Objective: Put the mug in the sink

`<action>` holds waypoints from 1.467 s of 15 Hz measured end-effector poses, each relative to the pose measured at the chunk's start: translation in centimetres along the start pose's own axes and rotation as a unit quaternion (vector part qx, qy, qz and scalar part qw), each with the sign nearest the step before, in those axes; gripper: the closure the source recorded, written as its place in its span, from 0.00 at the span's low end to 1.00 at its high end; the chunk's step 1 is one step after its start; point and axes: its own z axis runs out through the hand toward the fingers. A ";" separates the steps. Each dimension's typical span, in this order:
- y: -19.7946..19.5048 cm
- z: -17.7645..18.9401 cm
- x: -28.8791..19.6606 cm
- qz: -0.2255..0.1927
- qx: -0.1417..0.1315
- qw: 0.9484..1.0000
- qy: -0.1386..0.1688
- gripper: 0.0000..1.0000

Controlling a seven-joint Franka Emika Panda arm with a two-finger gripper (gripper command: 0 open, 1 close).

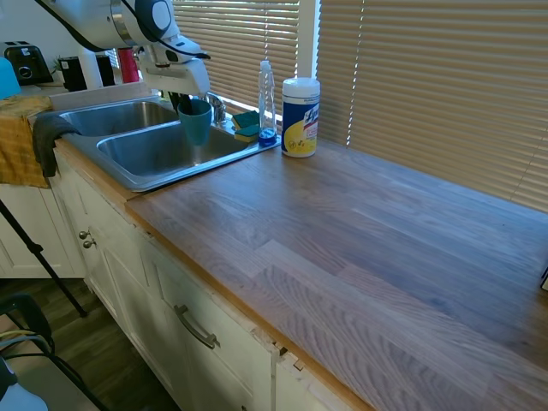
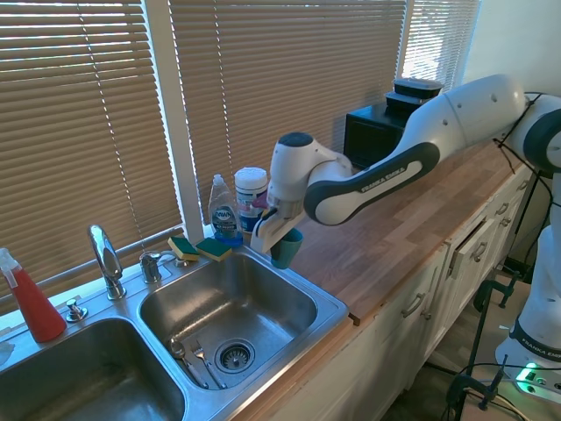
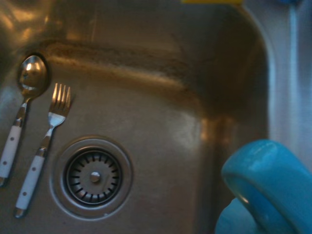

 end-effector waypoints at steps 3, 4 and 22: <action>-4.6 6.1 -3.2 -0.011 -0.023 1.000 -0.008 1.00; -5.6 8.1 -3.7 -0.011 -0.031 0.999 -0.010 1.00; -8.2 22.8 -2.6 0.027 -0.101 0.994 -0.037 0.00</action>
